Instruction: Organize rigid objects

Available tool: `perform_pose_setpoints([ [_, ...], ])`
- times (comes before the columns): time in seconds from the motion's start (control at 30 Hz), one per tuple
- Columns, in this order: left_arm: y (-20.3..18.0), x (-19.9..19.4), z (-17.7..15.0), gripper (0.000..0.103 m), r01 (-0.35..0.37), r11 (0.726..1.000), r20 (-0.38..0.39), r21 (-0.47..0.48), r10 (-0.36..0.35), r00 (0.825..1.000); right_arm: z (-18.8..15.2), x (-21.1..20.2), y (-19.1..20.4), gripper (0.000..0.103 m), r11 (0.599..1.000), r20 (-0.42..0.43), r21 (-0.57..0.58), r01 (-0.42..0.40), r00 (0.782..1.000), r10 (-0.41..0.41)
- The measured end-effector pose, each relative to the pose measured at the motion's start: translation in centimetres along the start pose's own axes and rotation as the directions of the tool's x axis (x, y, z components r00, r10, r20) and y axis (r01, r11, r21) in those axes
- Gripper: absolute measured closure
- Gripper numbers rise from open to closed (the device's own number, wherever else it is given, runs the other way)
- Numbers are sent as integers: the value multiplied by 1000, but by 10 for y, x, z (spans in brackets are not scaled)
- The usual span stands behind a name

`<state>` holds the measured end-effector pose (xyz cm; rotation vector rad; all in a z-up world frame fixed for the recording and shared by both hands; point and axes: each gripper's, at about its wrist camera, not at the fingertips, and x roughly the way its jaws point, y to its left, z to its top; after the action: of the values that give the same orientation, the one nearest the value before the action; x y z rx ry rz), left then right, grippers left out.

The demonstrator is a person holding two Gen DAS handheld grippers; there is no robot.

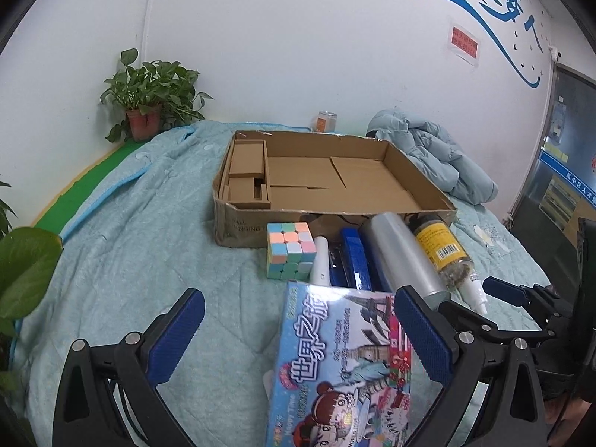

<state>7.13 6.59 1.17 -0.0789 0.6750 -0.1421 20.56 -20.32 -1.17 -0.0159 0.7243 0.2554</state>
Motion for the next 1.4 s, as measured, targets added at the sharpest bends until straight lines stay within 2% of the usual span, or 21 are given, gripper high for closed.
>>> perform_pose_setpoints([
  [0.1, 1, 3, -6, 0, 37, 999, -38, -23, -38, 999, -7, -3, -1, 16, 1000, 0, -3, -15, 1000, 15],
  [0.23, 9, 14, -15, 0, 85, 995, -110, -53, -90, 990, -25, -2, -1, 16, 990, -36, -8, -138, 990, 138],
  [0.3, 15, 23, -25, 0, 85, 995, -166, -45, -91, 982, -40, 1, 3, 16, 968, -86, -9, -250, 965, 249],
  [0.33, 17, 30, -30, 0, 86, 995, -192, -46, -94, 977, -47, 5, 5, 16, 952, -124, 4, -305, 945, 303],
  [0.43, 32, 52, -45, 1, 95, 990, -284, -108, -122, 951, -63, 18, 12, 16, 917, -202, 67, -393, 895, 399],
  [0.53, 42, 66, -55, 2, 138, 975, -313, -174, -188, 931, -66, 27, 21, 16, 917, -228, 78, -391, 888, 399],
  [0.63, 41, 76, -59, 4, 156, 973, -337, -168, -205, 919, -60, 36, 30, 16, 918, -244, 77, -390, 885, 396],
  [0.7, 36, 83, -61, 13, 176, 973, -372, -149, -220, 902, -53, 43, 36, 16, 918, -259, 71, -391, 882, 395],
  [0.8, 28, 89, -65, 20, 241, 958, -393, -159, -285, 874, -47, 56, 46, 16, 919, -286, 61, -389, 875, 390],
  [0.9, 22, 90, -65, 19, 228, 966, -397, -127, -260, 881, -44, 67, 58, 15, 927, -314, 48, -373, 875, 368],
  [1.07, 16, 87, -66, 20, 216, 968, -425, -131, -251, 870, -38, 73, 61, 12, 929, -329, 43, -369, 872, 362],
  [1.23, 19, 82, -72, 20, 199, 966, -413, -166, -251, 875, -32, 78, 73, 7, 935, -350, 8, -354, 875, 335],
  [1.4, 25, 77, -76, 20, 189, 963, -396, -192, -252, 883, -29, 78, 76, 7, 940, -355, -22, -340, 882, 310],
])
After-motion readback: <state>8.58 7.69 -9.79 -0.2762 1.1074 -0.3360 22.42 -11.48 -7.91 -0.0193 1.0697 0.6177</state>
